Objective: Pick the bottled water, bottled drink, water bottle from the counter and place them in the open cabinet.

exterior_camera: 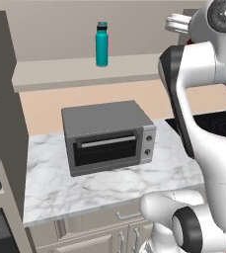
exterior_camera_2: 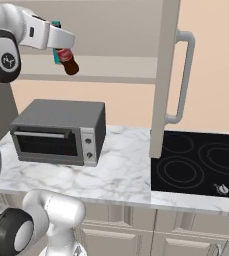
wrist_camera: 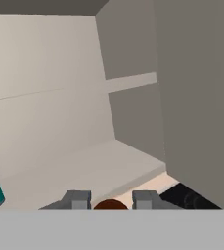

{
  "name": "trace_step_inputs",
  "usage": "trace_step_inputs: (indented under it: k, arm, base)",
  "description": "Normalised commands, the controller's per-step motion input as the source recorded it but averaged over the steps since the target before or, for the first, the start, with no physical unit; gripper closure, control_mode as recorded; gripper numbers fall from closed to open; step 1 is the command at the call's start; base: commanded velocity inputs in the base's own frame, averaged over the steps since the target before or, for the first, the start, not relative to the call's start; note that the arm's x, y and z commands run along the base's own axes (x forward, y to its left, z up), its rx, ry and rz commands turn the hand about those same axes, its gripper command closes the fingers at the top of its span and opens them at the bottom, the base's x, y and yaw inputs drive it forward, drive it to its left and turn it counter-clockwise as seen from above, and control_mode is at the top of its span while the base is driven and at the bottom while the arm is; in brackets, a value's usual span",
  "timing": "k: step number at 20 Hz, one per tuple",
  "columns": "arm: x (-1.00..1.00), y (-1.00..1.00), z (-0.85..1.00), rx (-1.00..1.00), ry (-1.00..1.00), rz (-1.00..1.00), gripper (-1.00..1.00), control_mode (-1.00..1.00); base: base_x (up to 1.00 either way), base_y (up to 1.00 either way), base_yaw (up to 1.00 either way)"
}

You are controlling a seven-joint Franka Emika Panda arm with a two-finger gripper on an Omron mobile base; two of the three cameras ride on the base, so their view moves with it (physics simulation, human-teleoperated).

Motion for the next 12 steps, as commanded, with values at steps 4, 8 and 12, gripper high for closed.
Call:
trace_step_inputs:
  k: [4,8,12]
  arm:
    - [0.36,0.0,-0.16,0.02,0.0,0.0,1.0,-1.0]
    - [0.24,-0.03,-0.18,0.02,0.0,0.0,1.0,-1.0]
    - [0.25,-0.01,-0.16,0.01,0.0,0.0,1.0,-1.0]
  base:
    - [0.0,0.0,0.0]
    - [0.0,0.0,0.0]
    - [0.0,0.0,0.0]
